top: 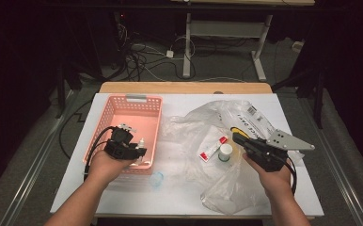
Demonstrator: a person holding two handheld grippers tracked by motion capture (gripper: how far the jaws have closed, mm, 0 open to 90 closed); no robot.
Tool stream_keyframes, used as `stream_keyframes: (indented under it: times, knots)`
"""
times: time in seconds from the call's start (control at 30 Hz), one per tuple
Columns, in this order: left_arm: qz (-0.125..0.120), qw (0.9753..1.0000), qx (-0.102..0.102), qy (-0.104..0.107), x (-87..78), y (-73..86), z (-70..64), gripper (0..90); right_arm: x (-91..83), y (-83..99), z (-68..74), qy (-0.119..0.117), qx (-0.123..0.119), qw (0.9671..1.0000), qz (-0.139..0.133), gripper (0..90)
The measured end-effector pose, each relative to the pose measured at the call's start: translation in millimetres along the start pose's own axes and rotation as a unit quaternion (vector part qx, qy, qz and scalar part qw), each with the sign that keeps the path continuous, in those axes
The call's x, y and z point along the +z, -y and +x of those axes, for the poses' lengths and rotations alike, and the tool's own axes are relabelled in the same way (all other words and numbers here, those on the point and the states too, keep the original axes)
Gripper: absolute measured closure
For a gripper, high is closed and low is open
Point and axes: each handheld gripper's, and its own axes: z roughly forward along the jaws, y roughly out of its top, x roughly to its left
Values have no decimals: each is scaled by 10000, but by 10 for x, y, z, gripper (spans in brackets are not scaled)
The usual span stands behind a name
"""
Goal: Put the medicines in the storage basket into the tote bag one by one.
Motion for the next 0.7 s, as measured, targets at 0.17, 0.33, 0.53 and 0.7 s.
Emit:
stream_keyframes:
  times: [0.17,0.33,0.53,0.7]
  knots:
    - [-454,9988,173,-97,-107,83,-61,581,6,15,-17,13,19,10000,8,900]
    - [-715,9973,159,-90,-138,154,-51,582,13,13,-4,8,-10,10000,16,900]
    - [-1017,9946,209,-95,-142,224,-44,582,15,9,15,4,-59,10000,-7,900]
    - [-1275,9915,224,-116,-182,232,-34,582,23,12,25,-5,-58,10000,1,900]
